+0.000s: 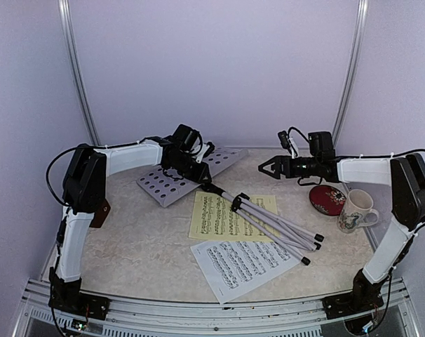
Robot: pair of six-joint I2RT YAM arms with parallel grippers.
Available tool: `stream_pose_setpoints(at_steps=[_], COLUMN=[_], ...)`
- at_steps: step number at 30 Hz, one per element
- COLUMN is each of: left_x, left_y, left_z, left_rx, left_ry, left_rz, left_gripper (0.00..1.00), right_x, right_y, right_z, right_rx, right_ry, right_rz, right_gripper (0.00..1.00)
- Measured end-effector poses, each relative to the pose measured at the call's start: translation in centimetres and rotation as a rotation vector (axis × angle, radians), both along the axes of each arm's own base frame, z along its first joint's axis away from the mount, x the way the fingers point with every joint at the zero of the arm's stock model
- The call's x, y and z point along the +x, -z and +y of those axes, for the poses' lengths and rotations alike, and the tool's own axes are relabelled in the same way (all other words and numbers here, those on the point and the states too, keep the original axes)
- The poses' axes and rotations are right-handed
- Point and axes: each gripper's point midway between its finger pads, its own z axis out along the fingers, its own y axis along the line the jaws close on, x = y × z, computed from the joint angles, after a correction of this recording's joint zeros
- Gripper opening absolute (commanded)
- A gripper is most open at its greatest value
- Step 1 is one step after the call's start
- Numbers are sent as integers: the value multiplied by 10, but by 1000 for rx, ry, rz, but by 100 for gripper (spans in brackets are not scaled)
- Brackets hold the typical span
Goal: Set up the instrument practice props
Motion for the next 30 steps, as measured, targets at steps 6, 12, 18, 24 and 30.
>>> stream_pose_setpoints(at_steps=[6, 12, 18, 24, 30], left_x=[2, -1, -7, -15, -21], left_y=[2, -3, -18, -36, -89], left_z=[5, 8, 14, 20, 9], left_rx=[26, 54, 81, 159, 209], left_ry=[5, 22, 8, -5, 27], left_rz=[-13, -29, -37, -75, -240], left_gripper=[1, 0, 0, 0, 0], right_x=[-1, -2, -3, -4, -6], right_y=[4, 4, 3, 4, 4], right_z=[2, 4, 5, 5, 5], right_rx=[17, 33, 43, 47, 48], right_ry=[-6, -16, -22, -25, -29], right_rz=[14, 20, 18, 20, 23], right_gripper=[100, 100, 100, 100, 100])
